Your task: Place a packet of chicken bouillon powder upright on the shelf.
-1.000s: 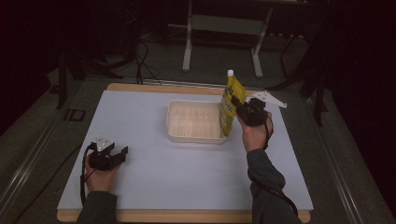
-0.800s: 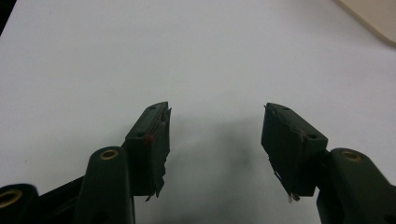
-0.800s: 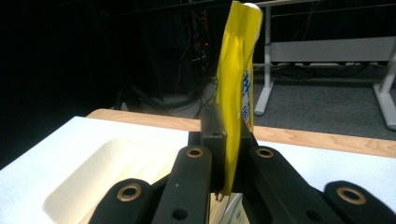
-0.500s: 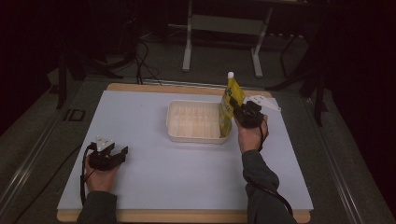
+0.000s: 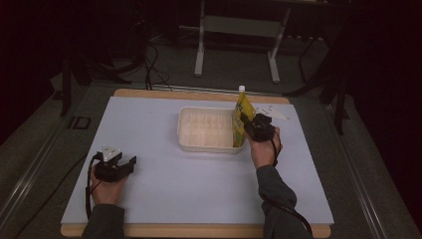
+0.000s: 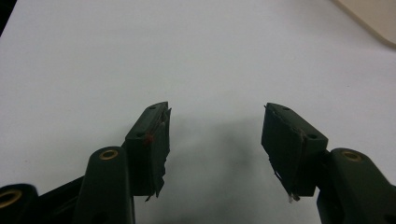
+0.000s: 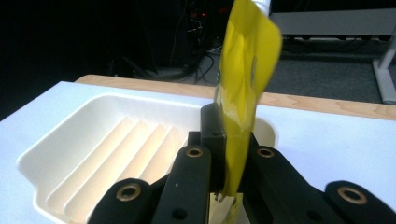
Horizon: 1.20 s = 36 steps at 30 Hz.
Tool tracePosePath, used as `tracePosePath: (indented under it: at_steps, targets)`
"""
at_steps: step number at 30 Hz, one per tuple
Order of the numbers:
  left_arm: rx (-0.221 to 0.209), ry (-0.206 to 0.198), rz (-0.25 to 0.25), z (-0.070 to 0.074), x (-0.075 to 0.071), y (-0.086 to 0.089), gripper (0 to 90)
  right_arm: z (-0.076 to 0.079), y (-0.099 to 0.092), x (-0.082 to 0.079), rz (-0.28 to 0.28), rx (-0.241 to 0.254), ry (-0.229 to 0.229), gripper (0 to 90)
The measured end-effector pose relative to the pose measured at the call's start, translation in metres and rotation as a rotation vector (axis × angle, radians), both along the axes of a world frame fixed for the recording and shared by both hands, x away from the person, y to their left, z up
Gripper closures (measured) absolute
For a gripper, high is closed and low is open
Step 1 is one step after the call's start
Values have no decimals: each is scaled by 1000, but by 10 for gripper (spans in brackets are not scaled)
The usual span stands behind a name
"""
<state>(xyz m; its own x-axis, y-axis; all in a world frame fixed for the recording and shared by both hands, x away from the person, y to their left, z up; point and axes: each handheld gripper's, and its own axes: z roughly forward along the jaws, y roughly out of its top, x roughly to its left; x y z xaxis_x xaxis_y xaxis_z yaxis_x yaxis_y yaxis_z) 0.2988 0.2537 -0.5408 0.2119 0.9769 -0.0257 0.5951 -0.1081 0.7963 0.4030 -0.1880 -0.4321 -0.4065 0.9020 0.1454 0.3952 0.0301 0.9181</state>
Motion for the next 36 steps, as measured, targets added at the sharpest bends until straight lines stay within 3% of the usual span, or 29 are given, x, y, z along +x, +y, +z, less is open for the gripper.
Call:
tracePosePath:
  at_steps: [3, 5, 6, 10, 17, 21, 25, 27, 28, 36]
  targets:
    - [2, 0, 0, 0, 0, 0, 414, -1, 1, -2, 4, 4, 11, 900]
    - [4, 0, 0, 0, 0, 0, 414, 0, 2, -3, 13, -21, 25, 900]
    - [4, -1, 0, 0, 0, 0, 414, 1, 4, -3, 21, -57, 41, 899]
    - [3, 0, 0, 0, 0, 0, 414, 5, 6, -2, 21, -98, 71, 897]
    - [1, 0, 0, 0, 0, 0, 413, 8, 5, 0, 41, -121, 118, 868]
    - [2, 0, 0, 0, 0, 0, 413, 7, 3, 1, 46, -136, 139, 790]
    - [2, 0, 0, 0, 0, 0, 413, 6, 1, 1, 63, -129, 160, 634]
    - [3, 0, 0, 0, 0, 0, 413, 7, 0, 1, 71, -140, 148, 592]
    - [3, 0, 0, 0, 0, 0, 413, 8, 0, 1, 66, -168, 161, 545]
    - [4, -1, 0, 0, 0, 0, 409, 20, -3, -4, 100, -182, 180, 454]
